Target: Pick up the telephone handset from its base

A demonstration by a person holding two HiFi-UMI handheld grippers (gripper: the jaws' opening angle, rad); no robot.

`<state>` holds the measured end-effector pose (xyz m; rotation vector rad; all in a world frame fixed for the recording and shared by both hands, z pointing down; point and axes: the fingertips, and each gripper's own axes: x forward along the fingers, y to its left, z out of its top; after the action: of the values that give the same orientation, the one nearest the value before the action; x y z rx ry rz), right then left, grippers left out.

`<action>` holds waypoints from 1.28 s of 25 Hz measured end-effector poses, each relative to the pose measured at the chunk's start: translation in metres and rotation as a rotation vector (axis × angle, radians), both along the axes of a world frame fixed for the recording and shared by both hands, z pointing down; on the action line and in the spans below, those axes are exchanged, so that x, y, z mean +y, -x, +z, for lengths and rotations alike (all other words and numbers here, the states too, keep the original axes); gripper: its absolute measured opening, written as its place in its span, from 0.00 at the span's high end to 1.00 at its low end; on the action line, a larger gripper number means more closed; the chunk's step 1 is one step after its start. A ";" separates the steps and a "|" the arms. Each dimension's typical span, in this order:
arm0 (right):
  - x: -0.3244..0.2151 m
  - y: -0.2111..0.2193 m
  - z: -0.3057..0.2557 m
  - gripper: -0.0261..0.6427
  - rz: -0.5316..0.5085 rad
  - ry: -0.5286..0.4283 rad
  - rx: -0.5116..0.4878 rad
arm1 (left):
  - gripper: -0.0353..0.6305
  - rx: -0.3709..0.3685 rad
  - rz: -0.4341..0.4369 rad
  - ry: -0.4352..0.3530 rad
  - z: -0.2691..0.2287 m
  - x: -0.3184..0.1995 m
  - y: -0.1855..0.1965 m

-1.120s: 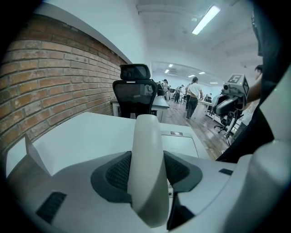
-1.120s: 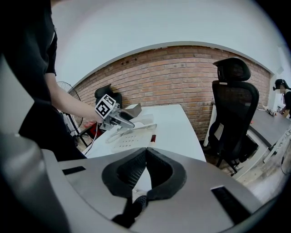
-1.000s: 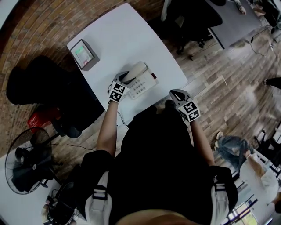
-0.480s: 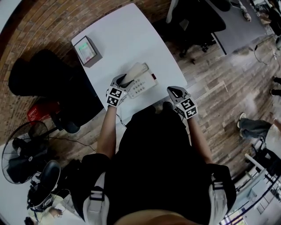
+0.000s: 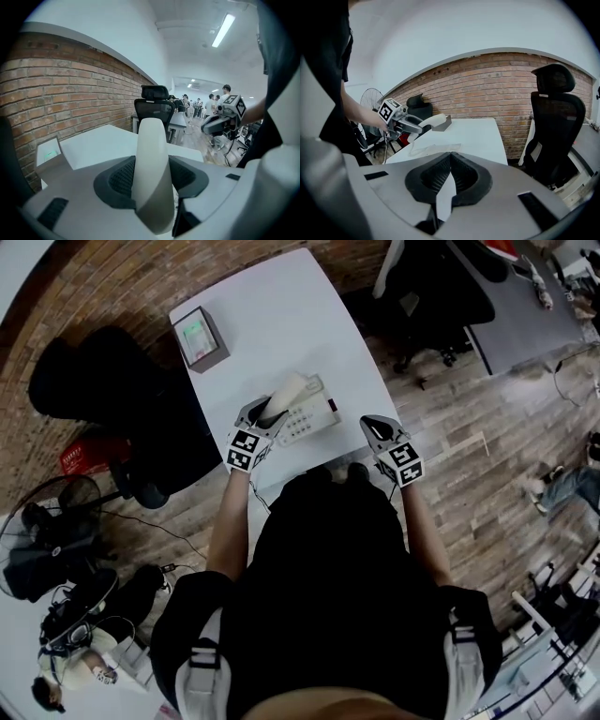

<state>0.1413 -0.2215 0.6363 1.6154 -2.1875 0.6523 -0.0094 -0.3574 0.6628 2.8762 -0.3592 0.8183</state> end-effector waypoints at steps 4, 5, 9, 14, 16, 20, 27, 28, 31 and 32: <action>-0.004 -0.006 -0.007 0.97 -0.034 -0.009 0.008 | 0.61 0.021 -0.032 -0.011 -0.015 0.007 -0.002; -0.004 -0.007 -0.009 0.97 -0.044 -0.008 0.007 | 0.61 0.027 -0.041 -0.012 -0.018 0.010 -0.003; -0.001 -0.013 -0.014 0.97 -0.075 -0.011 0.004 | 0.61 0.045 -0.071 -0.008 -0.029 0.022 -0.007; 0.001 -0.021 -0.014 0.97 -0.106 -0.030 0.012 | 0.61 0.084 -0.120 0.005 -0.045 0.035 -0.005; 0.002 -0.025 -0.014 0.97 -0.117 -0.034 0.011 | 0.61 0.099 -0.140 0.012 -0.050 0.040 -0.006; 0.008 -0.030 -0.015 0.97 -0.143 -0.032 0.013 | 0.61 0.109 -0.167 0.016 -0.055 0.049 -0.007; 0.018 -0.039 -0.017 0.97 -0.184 -0.034 0.014 | 0.61 0.121 -0.198 0.008 -0.065 0.069 -0.010; 0.019 -0.039 -0.019 0.97 -0.188 -0.032 0.010 | 0.61 0.123 -0.202 0.007 -0.066 0.072 -0.010; 0.023 -0.040 -0.022 0.97 -0.199 -0.027 -0.006 | 0.61 0.126 -0.220 0.009 -0.069 0.080 -0.010; 0.024 -0.041 -0.021 0.97 -0.202 -0.028 -0.008 | 0.61 0.126 -0.225 0.009 -0.070 0.082 -0.010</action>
<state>0.1820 -0.1976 0.6150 1.3817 -2.3356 0.5715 0.0007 -0.2758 0.5930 2.7935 -0.6470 0.5961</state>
